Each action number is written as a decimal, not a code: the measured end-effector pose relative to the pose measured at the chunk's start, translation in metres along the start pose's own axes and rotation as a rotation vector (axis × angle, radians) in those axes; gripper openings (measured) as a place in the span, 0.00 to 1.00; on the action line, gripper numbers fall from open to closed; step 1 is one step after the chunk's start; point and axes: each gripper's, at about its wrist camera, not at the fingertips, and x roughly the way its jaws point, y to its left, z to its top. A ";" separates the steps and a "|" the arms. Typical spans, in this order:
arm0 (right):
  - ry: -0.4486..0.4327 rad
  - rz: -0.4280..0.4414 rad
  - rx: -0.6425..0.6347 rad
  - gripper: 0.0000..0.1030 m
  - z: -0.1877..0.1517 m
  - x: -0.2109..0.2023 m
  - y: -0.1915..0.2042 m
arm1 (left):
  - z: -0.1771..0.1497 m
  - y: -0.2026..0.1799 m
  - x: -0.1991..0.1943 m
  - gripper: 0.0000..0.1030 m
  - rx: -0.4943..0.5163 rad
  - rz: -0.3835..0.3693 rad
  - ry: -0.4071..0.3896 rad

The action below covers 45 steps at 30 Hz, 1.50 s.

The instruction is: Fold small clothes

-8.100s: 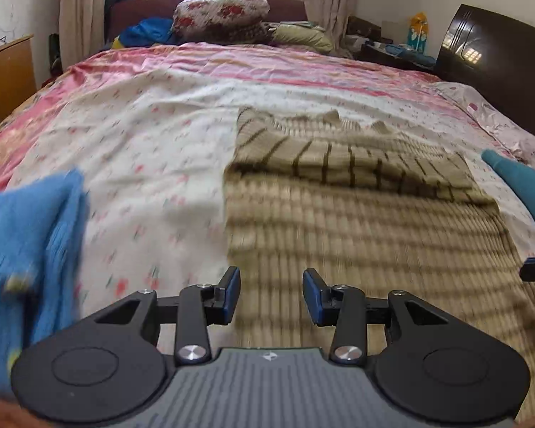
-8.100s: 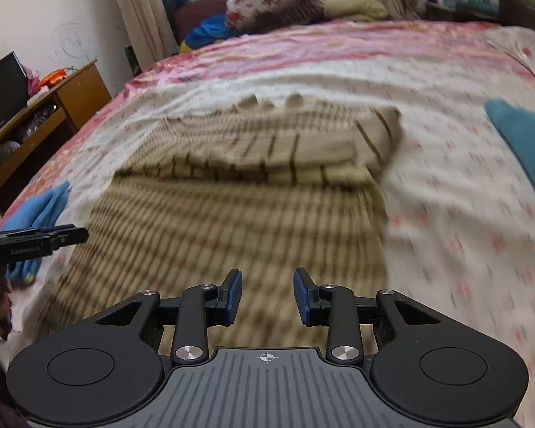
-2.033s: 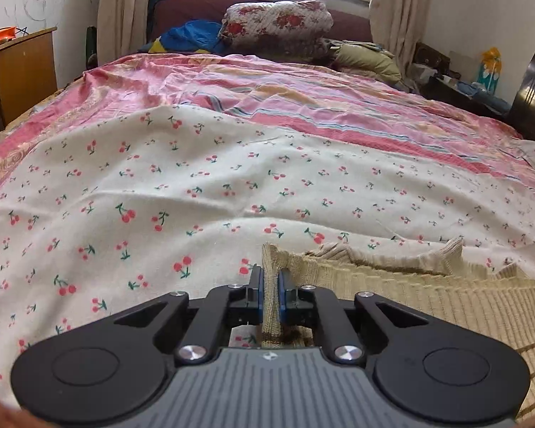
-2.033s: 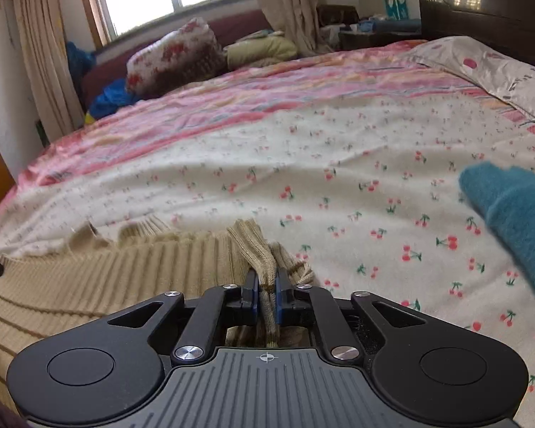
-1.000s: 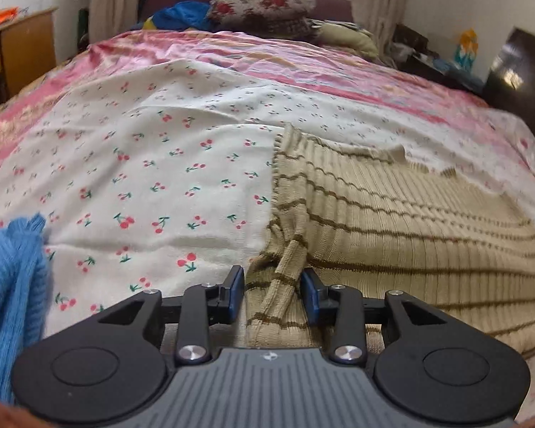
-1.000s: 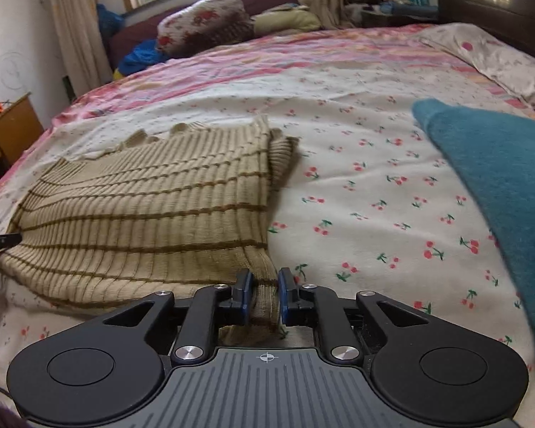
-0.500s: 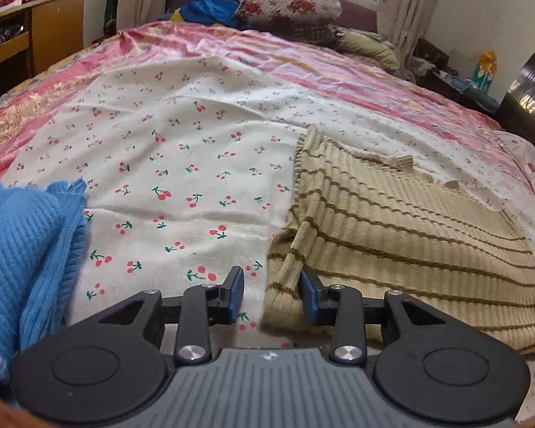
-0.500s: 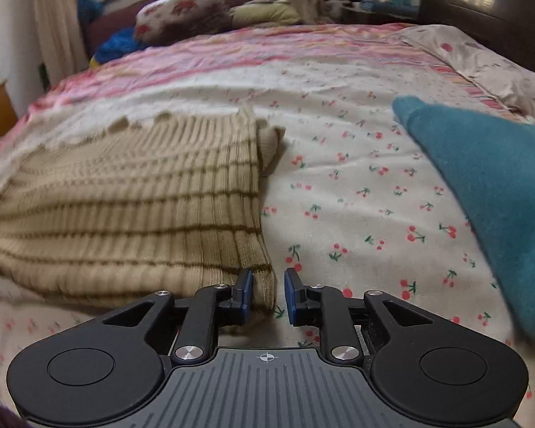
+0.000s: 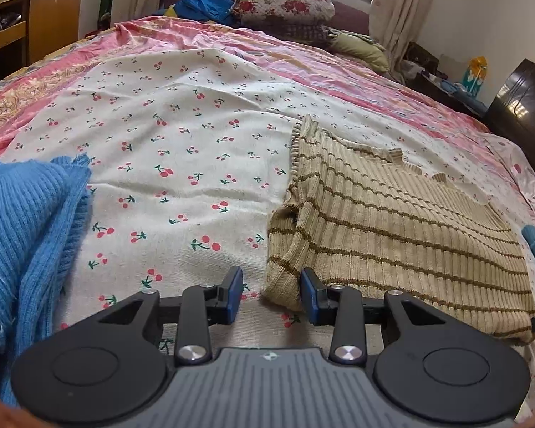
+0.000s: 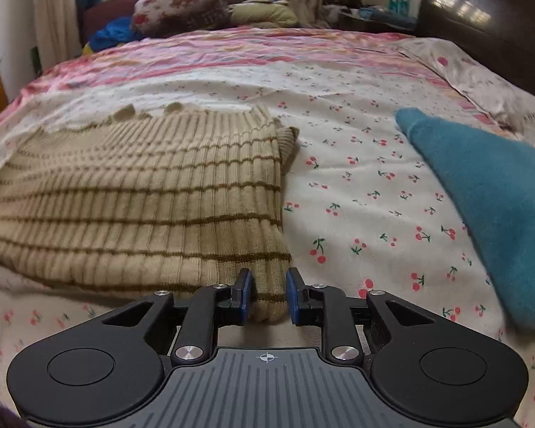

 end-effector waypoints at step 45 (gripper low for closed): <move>-0.004 0.279 -0.377 0.22 0.087 0.023 0.249 | 0.002 -0.002 0.003 0.42 0.027 -0.064 0.021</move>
